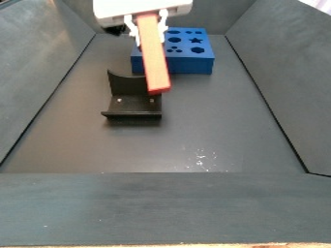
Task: Pick up the rectangle object. Move up. Place the rectangle object on the fixture. Regrasp the rectangle object. Move to above the board. Insert the rectangle object.
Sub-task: Move to above the board.
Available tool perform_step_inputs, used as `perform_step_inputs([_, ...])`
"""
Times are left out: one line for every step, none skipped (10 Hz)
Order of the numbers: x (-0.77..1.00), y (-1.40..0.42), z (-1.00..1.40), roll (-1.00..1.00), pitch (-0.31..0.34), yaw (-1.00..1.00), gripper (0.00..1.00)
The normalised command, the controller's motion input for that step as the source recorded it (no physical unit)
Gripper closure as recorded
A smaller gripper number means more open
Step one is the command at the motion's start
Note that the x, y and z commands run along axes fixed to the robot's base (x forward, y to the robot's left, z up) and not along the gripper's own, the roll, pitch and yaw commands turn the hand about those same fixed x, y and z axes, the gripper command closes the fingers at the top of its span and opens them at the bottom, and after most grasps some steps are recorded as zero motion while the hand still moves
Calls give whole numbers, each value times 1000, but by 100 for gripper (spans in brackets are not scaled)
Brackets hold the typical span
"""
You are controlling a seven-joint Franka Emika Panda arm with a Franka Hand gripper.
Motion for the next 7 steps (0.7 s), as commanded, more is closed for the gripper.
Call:
perform_step_inputs([-274, 72, 1000, -41, -66, 77, 100])
perform_step_inputs([-268, 70, 1000, -38, -72, 59, 100])
perform_step_inputs([-255, 64, 1000, -40, -73, 24, 100])
perform_step_inputs([-246, 61, 1000, -36, -60, -3, 100])
perform_step_inputs([-235, 57, 1000, -32, -43, -26, 100])
perform_step_inputs([-219, 51, 1000, -26, -17, -44, 100])
perform_step_inputs([-209, 46, 1000, -21, 3, -48, 100])
